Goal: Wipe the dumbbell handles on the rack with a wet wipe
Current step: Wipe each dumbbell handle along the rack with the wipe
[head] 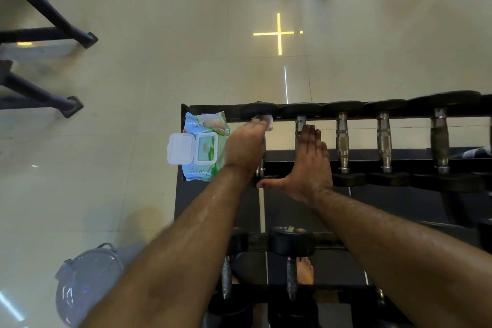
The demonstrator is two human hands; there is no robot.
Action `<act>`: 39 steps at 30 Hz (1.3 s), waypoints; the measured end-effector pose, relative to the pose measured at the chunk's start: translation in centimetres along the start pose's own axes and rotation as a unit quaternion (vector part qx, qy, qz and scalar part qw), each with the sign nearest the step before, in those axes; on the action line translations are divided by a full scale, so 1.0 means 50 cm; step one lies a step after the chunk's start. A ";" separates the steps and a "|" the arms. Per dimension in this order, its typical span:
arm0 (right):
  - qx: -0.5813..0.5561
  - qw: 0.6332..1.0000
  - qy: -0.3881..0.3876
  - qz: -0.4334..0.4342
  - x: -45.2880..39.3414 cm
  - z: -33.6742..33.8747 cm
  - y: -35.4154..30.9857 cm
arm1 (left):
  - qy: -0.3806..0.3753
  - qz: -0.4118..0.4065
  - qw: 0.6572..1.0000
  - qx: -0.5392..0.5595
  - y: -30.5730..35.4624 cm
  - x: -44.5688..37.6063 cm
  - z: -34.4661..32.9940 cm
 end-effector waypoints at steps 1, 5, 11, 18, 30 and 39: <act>-0.001 1.000 0.003 0.001 -0.001 0.000 0.000 | -0.012 -0.026 0.999 -0.025 0.000 0.004 -0.017; -0.001 1.000 0.002 0.009 0.003 0.003 0.001 | -0.098 -0.119 0.988 -0.030 -0.004 0.068 -0.018; -0.003 0.999 -0.050 0.001 0.005 0.027 -0.003 | -0.211 0.038 0.976 0.041 -0.035 0.109 0.055; 0.111 0.976 0.041 0.182 -0.030 0.146 0.096 | -0.080 0.543 0.723 0.420 -0.016 0.110 0.012; 0.040 0.990 0.030 0.133 -0.033 0.158 0.187 | 0.020 0.631 0.614 0.475 0.100 0.089 -0.103; 0.011 0.992 -0.003 0.126 -0.049 0.129 0.212 | 0.092 0.256 0.954 0.124 0.151 0.001 -0.113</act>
Point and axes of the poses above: each hand's wrist, its own x-axis away from the middle knuckle, its own z-axis out of the back of the hand, y = z × x, the point moved 5 cm from there along -x, towards the middle knuckle, and after that the axes turned 14 degrees about y, right-handed, at the moved point
